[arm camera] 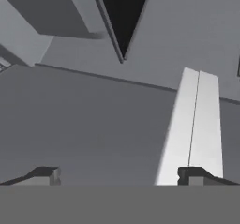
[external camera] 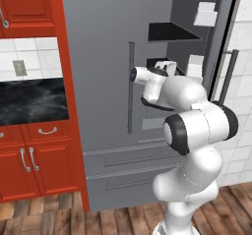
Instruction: Take the donuts from the fridge and place them on the empty tray on the dining counter.
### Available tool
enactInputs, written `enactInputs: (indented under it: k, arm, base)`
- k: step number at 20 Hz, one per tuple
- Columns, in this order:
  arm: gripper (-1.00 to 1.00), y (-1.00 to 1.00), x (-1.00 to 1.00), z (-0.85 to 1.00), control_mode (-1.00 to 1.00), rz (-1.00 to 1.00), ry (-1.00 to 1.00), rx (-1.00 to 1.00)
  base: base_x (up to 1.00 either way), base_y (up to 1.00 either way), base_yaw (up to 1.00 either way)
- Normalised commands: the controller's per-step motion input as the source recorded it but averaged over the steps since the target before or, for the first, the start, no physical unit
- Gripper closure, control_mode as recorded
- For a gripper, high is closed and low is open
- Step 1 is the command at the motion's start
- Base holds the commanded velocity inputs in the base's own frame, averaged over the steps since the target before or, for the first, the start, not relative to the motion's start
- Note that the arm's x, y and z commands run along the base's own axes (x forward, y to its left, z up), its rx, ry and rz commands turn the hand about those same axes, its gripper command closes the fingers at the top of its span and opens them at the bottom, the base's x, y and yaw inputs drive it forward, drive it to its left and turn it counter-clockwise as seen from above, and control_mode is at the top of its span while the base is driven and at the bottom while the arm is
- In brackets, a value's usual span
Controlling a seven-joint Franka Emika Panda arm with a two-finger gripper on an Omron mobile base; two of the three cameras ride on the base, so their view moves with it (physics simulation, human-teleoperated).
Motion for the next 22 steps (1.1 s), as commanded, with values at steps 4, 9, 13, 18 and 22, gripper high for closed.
enactInputs:
  k: [4,9,13,18,22]
  arm:
    - [-1.00,-1.00,0.05,-0.06,-1.00,-0.01,0.12,-0.01]
    - [-1.00,-1.00,-0.50,-0.12,-1.00,-0.05,0.03,0.00]
    - [-1.00,-1.00,-0.83,-0.14,-1.00,-0.05,0.00,0.05]
    - [-1.00,-1.00,-0.84,-0.15,-1.00,-0.07,-0.02,0.16]
    - [-1.00,-0.32,-0.66,0.04,-1.00,-0.02,-0.12,0.11]
  base:
    - [0.00,0.00,0.00]
    - [0.00,0.00,0.00]
    - [0.00,0.00,0.00]
    - [0.00,0.00,0.00]
    - [0.00,0.00,0.00]
